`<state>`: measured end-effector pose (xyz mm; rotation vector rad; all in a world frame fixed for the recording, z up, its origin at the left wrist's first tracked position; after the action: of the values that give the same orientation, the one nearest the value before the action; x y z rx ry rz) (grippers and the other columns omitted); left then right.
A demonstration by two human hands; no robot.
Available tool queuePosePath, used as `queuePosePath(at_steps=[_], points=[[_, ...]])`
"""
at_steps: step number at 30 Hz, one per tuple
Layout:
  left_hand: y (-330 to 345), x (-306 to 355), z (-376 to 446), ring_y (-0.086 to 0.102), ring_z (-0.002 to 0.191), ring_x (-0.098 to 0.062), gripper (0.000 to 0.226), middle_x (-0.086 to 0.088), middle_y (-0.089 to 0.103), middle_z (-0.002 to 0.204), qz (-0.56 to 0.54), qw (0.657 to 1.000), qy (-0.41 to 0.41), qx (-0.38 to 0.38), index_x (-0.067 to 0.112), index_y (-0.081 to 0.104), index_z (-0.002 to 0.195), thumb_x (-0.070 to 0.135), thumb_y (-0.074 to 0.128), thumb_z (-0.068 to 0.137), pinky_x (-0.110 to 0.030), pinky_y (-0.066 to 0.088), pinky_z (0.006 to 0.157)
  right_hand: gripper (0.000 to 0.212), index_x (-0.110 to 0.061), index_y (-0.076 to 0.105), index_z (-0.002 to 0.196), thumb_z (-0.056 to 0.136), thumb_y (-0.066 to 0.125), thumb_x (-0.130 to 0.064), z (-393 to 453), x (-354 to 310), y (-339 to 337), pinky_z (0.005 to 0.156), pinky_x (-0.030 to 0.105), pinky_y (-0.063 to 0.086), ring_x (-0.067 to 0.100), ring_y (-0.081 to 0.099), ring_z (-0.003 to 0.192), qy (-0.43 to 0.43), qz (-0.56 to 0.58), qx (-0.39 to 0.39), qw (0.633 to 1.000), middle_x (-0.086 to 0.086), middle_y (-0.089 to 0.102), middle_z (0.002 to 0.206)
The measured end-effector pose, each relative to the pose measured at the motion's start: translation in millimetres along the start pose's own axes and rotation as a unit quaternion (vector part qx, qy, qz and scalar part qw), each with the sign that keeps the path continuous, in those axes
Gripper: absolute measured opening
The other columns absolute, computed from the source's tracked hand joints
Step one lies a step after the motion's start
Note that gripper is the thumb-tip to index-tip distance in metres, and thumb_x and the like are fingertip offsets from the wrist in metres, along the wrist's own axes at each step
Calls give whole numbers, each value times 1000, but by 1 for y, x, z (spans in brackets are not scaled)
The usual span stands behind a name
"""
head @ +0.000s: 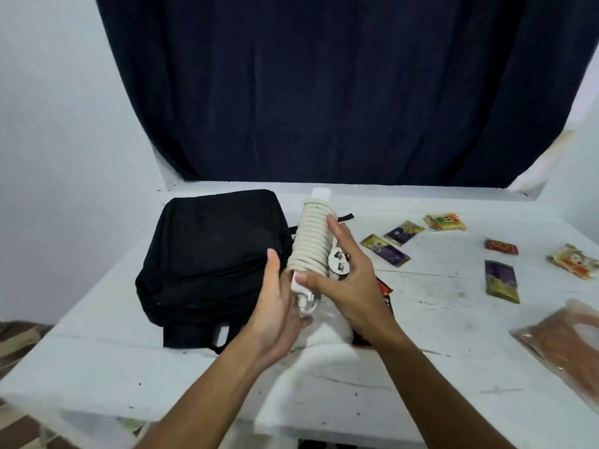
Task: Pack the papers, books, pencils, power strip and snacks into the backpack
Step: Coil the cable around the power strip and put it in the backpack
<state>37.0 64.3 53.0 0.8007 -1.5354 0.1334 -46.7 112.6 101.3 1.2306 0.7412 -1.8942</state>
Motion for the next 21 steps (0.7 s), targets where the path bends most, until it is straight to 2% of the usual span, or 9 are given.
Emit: queuePosePath(at_steps=[2, 4, 5, 8, 10, 14, 17, 19, 21], points=[[-10, 11, -17, 56, 121, -3, 81, 11, 63, 129, 80, 997, 16, 2, 31, 49, 135, 76, 8, 82, -30, 42, 102, 85, -42, 44, 137, 69, 84, -10, -2, 6, 14, 97, 15, 46, 0, 43, 130, 22, 79, 5, 997, -13, 40, 147], [-23, 22, -30, 45, 121, 16, 75, 35, 53, 130, 167, 986, 25, 8, 43, 45, 135, 79, 11, 79, -17, 32, 108, 82, -36, 55, 130, 61, 84, -3, 0, 21, 28, 88, 36, 56, 18, 60, 117, 70, 235, 10, 969, -3, 49, 142], [-36, 27, -35, 39, 119, 22, 68, 43, 45, 129, 200, 979, 33, 26, 47, 42, 135, 75, 10, 82, -10, 26, 105, 82, -31, 58, 127, 55, 84, -3, 1, 30, 38, 81, 38, 57, 22, 65, 110, 94, 309, 7, 946, 4, 53, 139], [-108, 50, -42, 43, 124, 4, 45, 24, 51, 130, 276, 940, 101, 172, 31, 50, 135, 51, 30, 99, -11, 28, 99, 104, -18, 53, 133, 37, 94, -18, 2, 57, 66, 84, 46, 55, 37, 60, 116, 159, 426, -26, 890, 19, 55, 136], [-155, 63, -47, 56, 112, -8, 24, 16, 63, 108, 393, 871, 159, 249, 21, 62, 118, 29, 55, 97, -12, 40, 90, 108, -17, 46, 140, 43, 93, -21, -1, 66, 90, 93, 57, 48, 50, 44, 127, 183, 469, -82, 860, 23, 49, 140], [-210, 53, -28, 56, 100, -16, 12, 7, 65, 96, 629, 743, 158, 164, 18, 68, 91, 13, 71, 80, -33, 46, 93, 98, -20, 48, 139, 50, 91, -20, -2, 75, 126, 82, 53, 53, 52, 52, 113, 208, 519, -139, 817, 24, 52, 132], [-230, 42, -10, 48, 110, -17, 25, 6, 59, 112, 718, 676, 151, 72, 22, 64, 100, 29, 73, 78, -40, 39, 96, 108, -21, 38, 145, 51, 90, -20, 3, 81, 152, 79, 51, 55, 51, 55, 112, 212, 531, -131, 810, 23, 50, 134], [-235, 41, 1, 46, 113, -16, 39, 8, 58, 116, 739, 651, 168, 53, 24, 58, 113, 41, 70, 80, -39, 36, 94, 116, -22, 32, 148, 48, 91, -20, 7, 87, 164, 77, 50, 56, 52, 56, 112, 224, 543, -112, 801, 24, 46, 137], [-239, 45, 14, 54, 106, -16, 40, 7, 63, 109, 726, 662, 183, 39, 24, 55, 117, 41, 68, 83, -39, 43, 90, 120, -21, 24, 152, 52, 89, -19, 11, 92, 175, 79, 51, 55, 52, 53, 115, 219, 548, -100, 801, 26, 37, 143]])
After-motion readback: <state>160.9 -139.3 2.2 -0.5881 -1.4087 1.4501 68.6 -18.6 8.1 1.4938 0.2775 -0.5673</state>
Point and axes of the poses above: each hand's wrist, its own z-axis towards the middle knuckle, its own y-axis out of the palm, x = y × z, the point moved 8 cm from there along z, towards the middle knuckle
